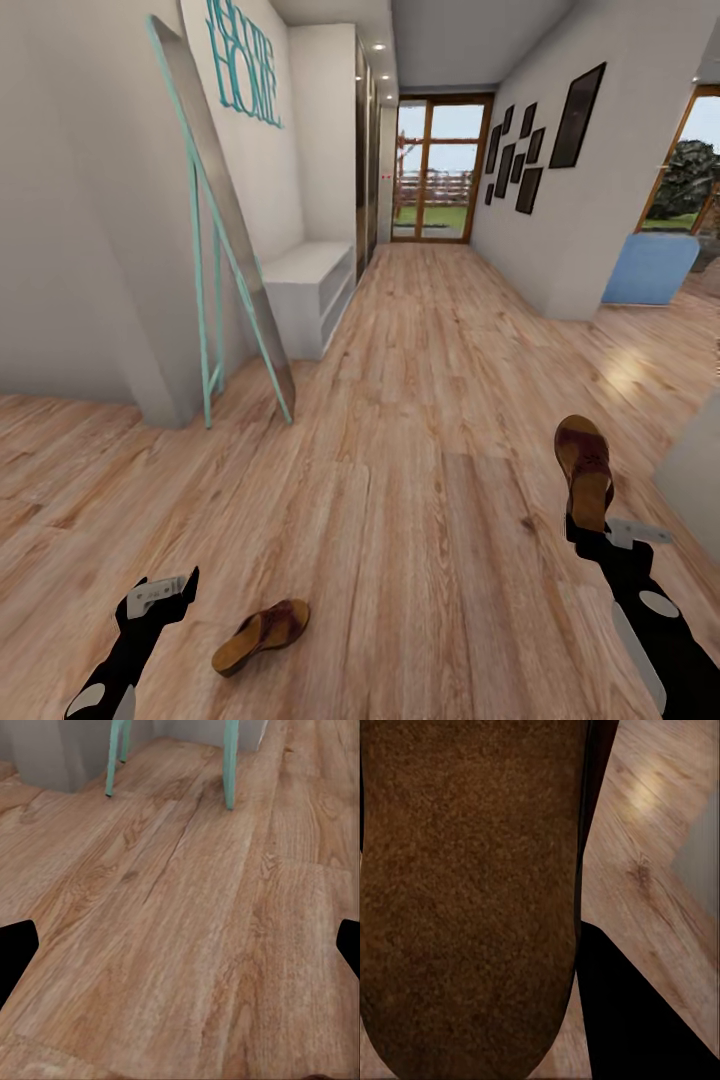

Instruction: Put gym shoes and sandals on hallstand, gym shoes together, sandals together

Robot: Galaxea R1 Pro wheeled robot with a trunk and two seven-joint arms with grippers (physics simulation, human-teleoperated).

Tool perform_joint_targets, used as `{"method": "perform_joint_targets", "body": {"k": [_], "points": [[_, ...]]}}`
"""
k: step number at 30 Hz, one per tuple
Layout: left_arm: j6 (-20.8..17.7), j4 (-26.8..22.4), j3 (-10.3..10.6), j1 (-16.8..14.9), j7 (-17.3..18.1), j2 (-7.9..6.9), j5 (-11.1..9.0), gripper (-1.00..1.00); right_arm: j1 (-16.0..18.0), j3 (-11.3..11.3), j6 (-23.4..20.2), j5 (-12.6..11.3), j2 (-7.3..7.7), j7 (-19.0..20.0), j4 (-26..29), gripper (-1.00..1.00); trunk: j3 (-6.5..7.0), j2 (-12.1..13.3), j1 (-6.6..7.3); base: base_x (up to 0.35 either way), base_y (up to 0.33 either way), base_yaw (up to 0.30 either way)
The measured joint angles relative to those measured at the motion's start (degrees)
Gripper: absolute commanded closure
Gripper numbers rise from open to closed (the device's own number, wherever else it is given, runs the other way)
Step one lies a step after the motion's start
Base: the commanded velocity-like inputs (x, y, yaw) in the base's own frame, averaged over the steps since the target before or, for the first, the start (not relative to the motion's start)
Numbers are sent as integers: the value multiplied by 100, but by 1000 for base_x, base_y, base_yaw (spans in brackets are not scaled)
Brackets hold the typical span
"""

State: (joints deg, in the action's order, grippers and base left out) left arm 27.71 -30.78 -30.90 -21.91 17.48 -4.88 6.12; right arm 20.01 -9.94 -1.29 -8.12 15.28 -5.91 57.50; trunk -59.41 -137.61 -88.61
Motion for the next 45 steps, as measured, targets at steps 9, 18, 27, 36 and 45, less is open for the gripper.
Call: {"method": "perform_joint_targets", "body": {"k": [9,18,27,36,45], "points": [[-1,0,0,0,0,0,4,-100,0,2,-8,0,0,0,1,100,-71,0,0,0,0,-155],[-1,0,0,0,0,0,5,-100,0,8,-8,0,-1,0,1,100,-148,0,0,0,0,-132],[-11,-4,0,1,0,-8,-8,-100,1,9,-9,0,-1,0,-2,100,-226,0,0,0,157,-129],[-1,-2,0,0,-6,-9,-4,-100,1,9,-3,0,-1,0,-1,100,-304,0,0,41,249,-128],[8,0,0,0,0,-9,-4,-100,1,9,-1,0,-1,0,1,100,-381,0,0,4,15,-128]]}}
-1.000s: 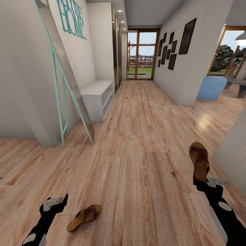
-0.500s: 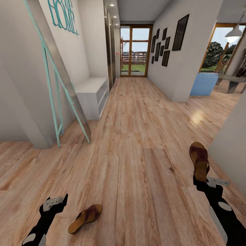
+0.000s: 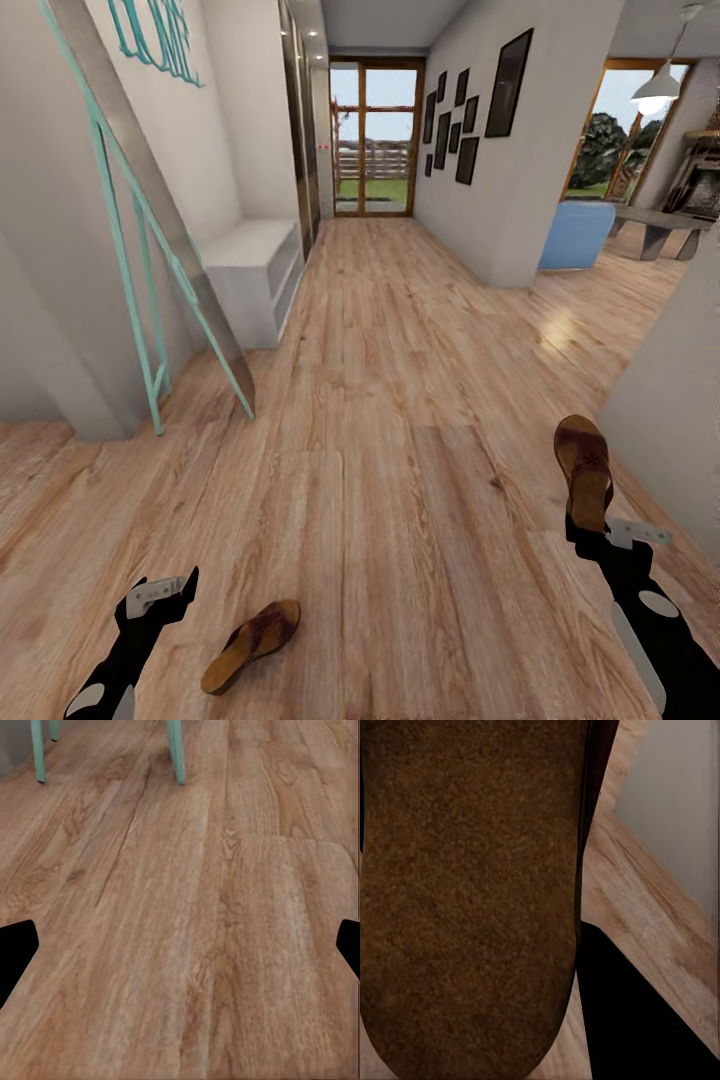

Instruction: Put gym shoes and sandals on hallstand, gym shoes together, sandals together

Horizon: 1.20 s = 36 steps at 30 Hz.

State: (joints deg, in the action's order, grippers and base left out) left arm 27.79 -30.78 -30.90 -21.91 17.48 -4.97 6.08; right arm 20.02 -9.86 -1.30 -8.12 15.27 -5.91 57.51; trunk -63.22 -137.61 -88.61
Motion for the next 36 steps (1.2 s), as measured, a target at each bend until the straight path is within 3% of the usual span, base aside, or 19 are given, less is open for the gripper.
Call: {"method": "perform_joint_targets", "body": {"k": [9,24,25,26,27,28,29,30,33,36], "points": [[0,0,0,0,0,0,0,-100,0,0,0,0,0,0,0,100,-66,0,0,-1,1,-125],[-9,-1,37,1,9,-62,68,-100,1,0,-9,5,-9,0,-3,100,-73,0,0,-85,59,-10],[-8,-1,98,0,53,-180,251,-100,1,1,-4,3,-9,0,9,100,-72,0,0,0,0,0],[-101,22,330,-22,1361,-679,1719,-100,1,19,-19,1,-4,14,20,100,-72,0,0,0,0,0],[-204,21,319,-53,1644,-853,2012,-100,6,20,-27,4,7,17,94,100,-71,0,1,0,0,0],[-305,17,319,-73,1758,-862,2202,-100,8,20,-53,5,16,18,209,100,-71,0,0,0,0,0],[-969,7,315,-131,1957,-913,2934,-100,28,10,-641,-12,50,22,761,100,-72,1,0,0,0,0],[-1243,6,313,-210,1994,-918,3244,-100,75,14,-1092,-1,55,31,1432,100,-71,0,1,0,0,0],[-1516,42,316,-514,2046,-900,3771,-100,273,13,-1883,-6,65,42,1944,100,-70,0,1,0,0,0],[-1673,77,357,-755,2151,-861,4155,-100,494,12,-2242,-9,68,41,2183,100,-71,0,0,0,0,0]]}}
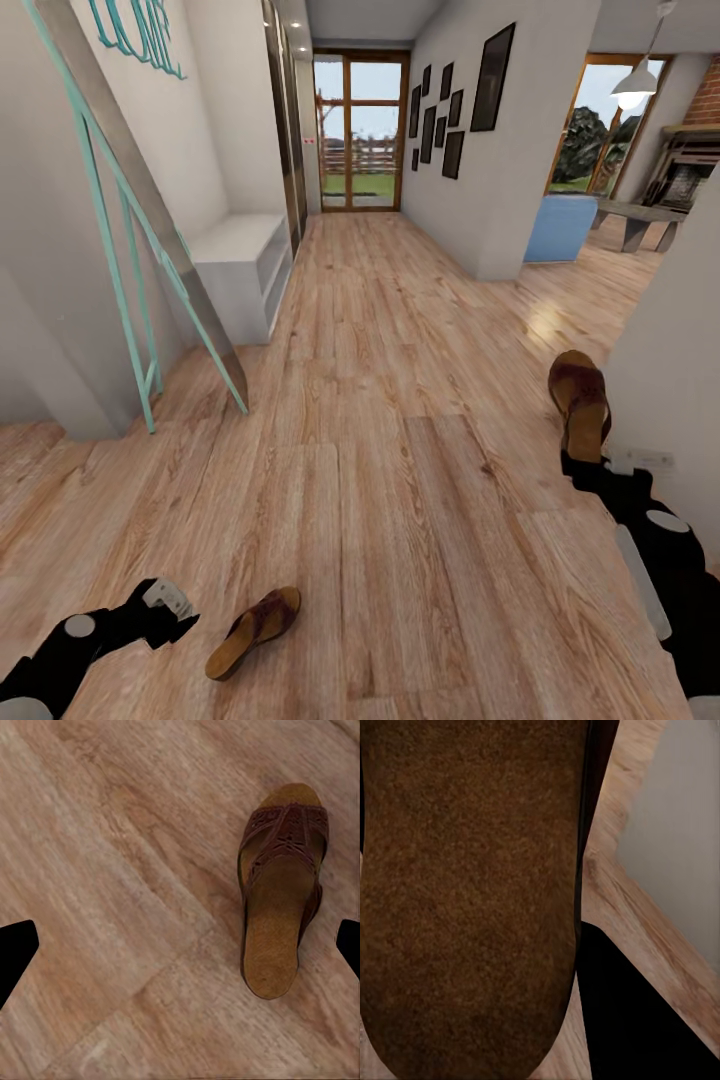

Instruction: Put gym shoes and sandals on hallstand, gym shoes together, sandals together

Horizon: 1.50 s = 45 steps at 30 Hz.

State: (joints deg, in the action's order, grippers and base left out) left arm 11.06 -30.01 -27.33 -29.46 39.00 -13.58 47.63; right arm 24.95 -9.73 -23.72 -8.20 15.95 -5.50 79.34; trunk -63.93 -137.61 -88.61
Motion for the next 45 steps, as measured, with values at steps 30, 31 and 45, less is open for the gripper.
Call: {"method": "perform_joint_targets", "body": {"k": [30,31,45], "points": [[-560,-312,174,-256,1160,27,532,-100,183,14,-282,38,-15,163,323,100,-10,0,0,0,0,0],[-625,-317,175,-256,1157,28,532,-100,183,16,-282,37,-16,163,322,100,-15,0,0,0,0,0],[-787,-510,168,-299,1163,34,529,-100,182,9,-282,38,-16,163,315,100,-188,-119,-66,0,0,0]]}}
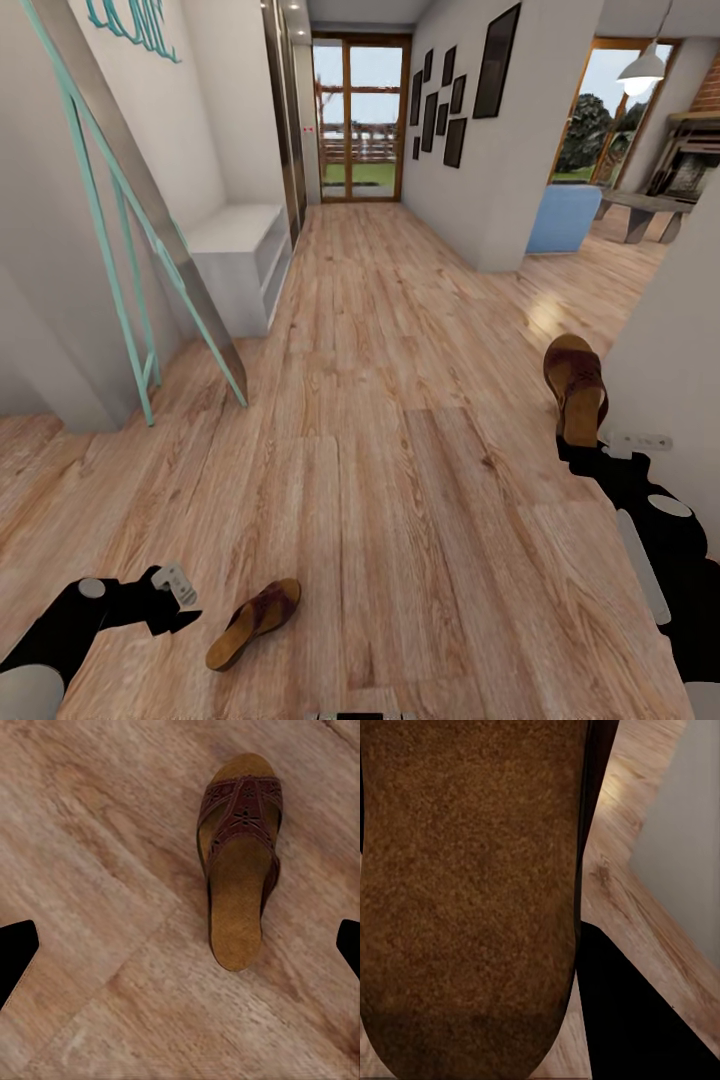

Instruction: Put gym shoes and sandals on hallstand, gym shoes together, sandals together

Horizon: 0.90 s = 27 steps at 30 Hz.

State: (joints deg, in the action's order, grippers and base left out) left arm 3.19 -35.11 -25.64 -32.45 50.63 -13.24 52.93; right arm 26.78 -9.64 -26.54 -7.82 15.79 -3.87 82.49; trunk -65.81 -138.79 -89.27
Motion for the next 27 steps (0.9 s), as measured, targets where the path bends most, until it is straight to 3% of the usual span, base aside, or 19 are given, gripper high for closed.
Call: {"method": "perform_joint_targets", "body": {"k": [4,9,16,27], "points": [[0,-104,-15,-40,-7,4,-11,-100,0,0,0,-2,0,0,4,100,-108,-160,-88,0,0,0],[0,-130,-32,-37,-32,1,-17,-100,0,0,0,-1,0,0,3,100,-153,-162,-88,0,0,0],[0,-138,-25,-37,-12,0,-17,-100,0,0,3,-1,0,0,-1,100,-330,-441,-242,0,0,0],[14,-140,-22,-46,-20,9,-18,-100,0,-10,7,-3,9,0,5,100,-672,-457,-271,0,0,0]]}}
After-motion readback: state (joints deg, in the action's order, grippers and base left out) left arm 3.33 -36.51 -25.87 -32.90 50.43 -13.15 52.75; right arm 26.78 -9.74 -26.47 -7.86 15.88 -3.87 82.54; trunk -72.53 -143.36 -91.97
